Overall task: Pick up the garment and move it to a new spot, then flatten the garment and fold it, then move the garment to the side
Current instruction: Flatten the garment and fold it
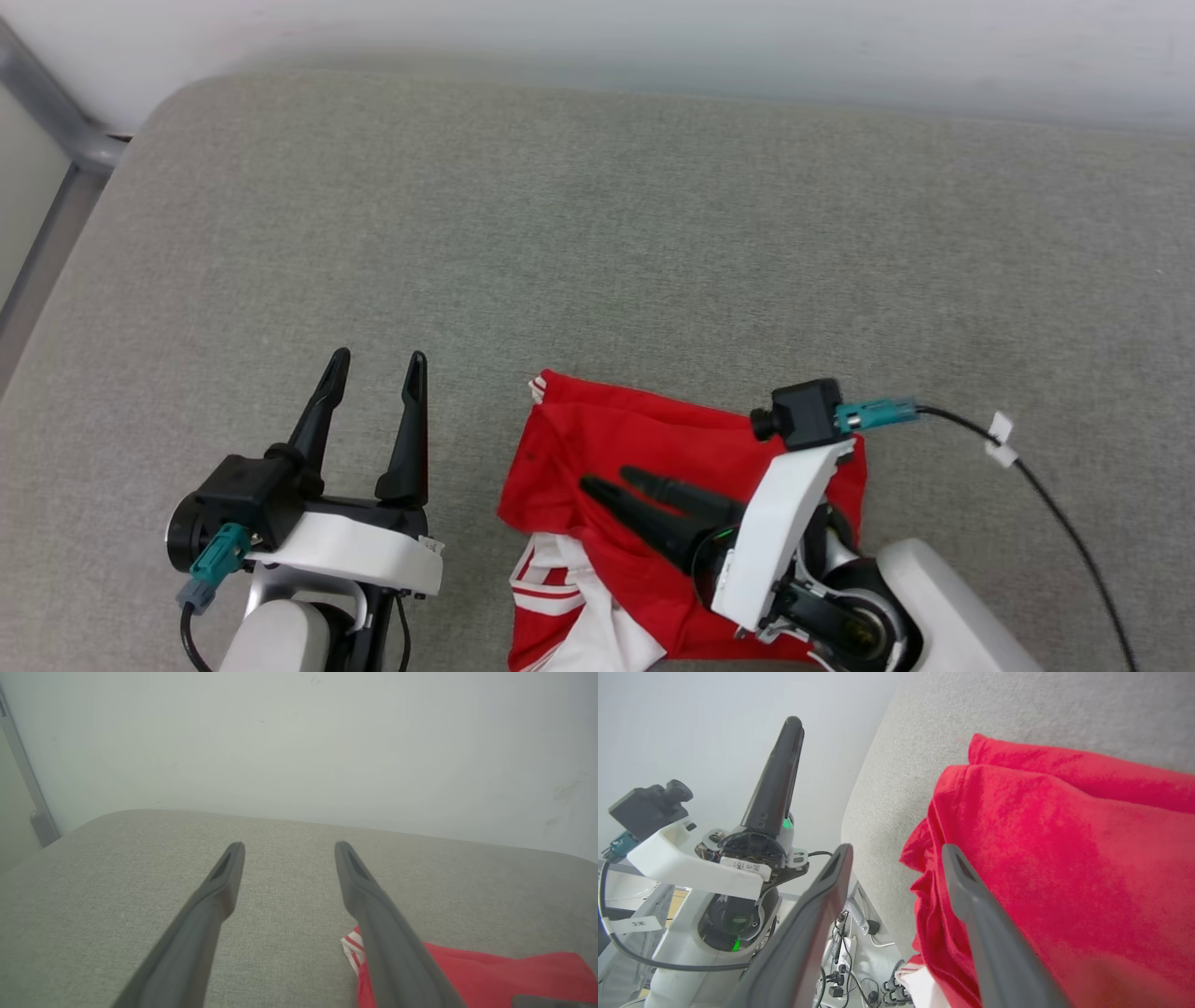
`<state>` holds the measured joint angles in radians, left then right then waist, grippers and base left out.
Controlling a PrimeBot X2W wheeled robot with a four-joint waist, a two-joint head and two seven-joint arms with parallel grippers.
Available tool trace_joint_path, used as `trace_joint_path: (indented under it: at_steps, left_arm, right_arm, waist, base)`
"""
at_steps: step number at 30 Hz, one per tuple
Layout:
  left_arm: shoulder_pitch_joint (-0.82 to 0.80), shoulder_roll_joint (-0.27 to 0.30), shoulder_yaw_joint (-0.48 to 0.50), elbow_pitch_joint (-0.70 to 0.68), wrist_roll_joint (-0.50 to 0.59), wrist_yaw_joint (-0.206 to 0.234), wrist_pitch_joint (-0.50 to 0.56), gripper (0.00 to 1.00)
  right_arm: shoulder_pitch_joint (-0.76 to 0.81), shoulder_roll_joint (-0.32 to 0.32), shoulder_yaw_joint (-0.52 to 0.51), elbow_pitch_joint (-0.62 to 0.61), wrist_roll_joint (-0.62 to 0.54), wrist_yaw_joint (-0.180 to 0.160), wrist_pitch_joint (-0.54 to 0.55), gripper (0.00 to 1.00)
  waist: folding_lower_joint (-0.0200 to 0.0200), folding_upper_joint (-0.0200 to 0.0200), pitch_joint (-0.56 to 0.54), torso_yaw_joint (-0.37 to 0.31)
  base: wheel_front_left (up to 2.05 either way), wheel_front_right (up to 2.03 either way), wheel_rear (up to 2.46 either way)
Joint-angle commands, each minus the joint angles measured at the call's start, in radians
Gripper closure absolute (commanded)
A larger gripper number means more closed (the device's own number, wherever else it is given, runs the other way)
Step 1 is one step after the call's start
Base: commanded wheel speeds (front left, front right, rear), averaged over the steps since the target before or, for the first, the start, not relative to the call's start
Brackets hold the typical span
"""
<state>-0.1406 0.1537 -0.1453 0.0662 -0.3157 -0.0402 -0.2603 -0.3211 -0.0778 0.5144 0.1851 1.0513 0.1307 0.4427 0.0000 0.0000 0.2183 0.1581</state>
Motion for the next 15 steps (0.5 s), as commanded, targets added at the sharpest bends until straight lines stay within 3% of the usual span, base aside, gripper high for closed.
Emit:
trace_joint_path:
  at_steps: [1,7,15]
  left_arm:
    - [-0.001,-0.001,0.006,0.001,0.007,-0.001,-0.007,0.0]
    - [0.005,-0.002,0.016,-0.003,0.024,0.004,-0.006,0.0]
    - [0.024,-0.001,0.035,-0.01,0.039,0.013,-0.006,0.0]
  right_arm:
    - [-0.017,-0.019,0.005,-0.018,-0.025,0.0,-0.019,0.0]
    - [-0.019,-0.101,-0.057,-0.076,-0.246,0.0,-0.184,0.0]
    - [0.074,-0.108,-0.363,-0.108,-0.593,0.0,-0.311,0.0]
  waist:
    - [0.0,0.0,-0.005,-0.011]
    - [0.0,0.0,-0.018,-0.048]
    - [0.0,0.0,-0.048,-0.093]
  base:
    - [0.0,0.0,0.0]
    - [0.0,0.0,0.0]
    - [0.0,0.0,0.0]
